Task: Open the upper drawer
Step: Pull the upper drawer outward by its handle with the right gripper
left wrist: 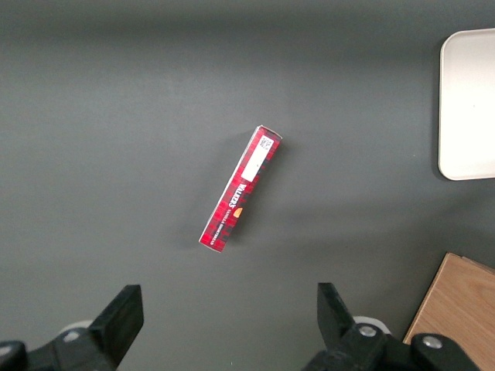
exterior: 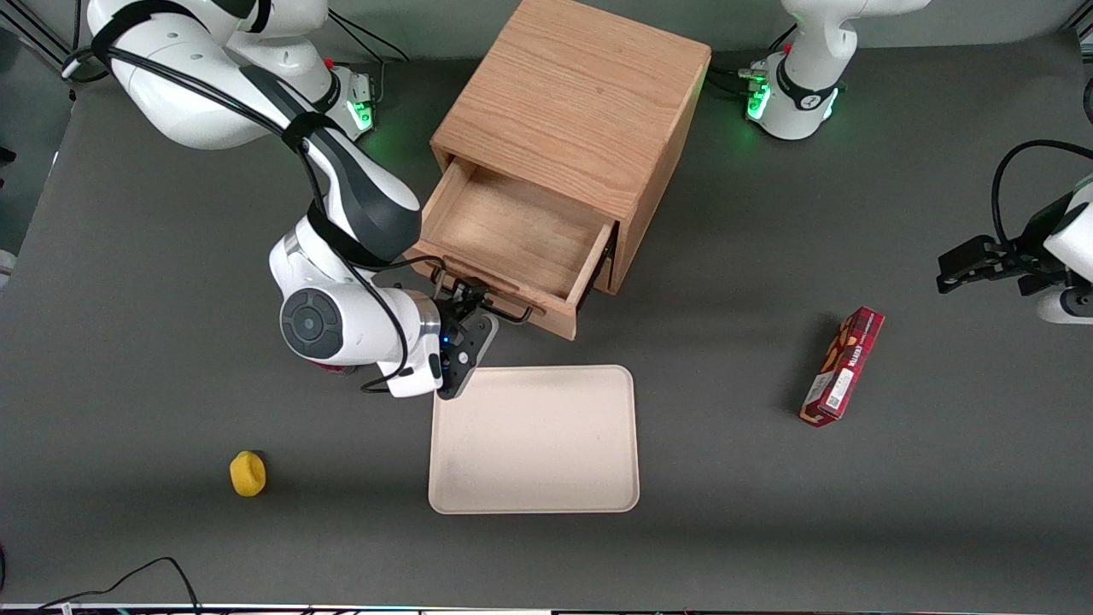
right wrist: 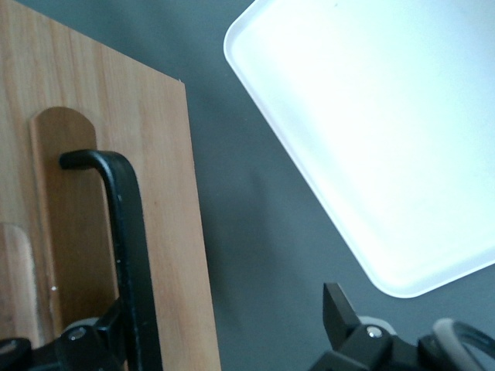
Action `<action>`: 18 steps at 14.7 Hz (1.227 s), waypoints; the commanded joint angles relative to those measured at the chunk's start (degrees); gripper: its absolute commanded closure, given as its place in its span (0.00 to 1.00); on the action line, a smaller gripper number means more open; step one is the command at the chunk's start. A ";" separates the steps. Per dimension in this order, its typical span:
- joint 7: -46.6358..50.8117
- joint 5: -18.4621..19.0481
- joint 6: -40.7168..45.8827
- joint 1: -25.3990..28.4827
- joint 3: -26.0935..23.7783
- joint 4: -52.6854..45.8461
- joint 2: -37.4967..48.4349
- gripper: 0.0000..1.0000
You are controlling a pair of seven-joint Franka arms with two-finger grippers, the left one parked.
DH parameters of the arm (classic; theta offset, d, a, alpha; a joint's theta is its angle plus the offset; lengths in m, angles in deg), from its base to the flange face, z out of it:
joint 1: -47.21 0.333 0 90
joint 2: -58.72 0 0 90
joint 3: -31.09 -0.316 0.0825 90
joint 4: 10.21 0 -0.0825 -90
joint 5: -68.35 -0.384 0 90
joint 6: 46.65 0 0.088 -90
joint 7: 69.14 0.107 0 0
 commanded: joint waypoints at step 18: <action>-16.71 2.57 7.22 0.45 8.51 -16.66 6.70 0.00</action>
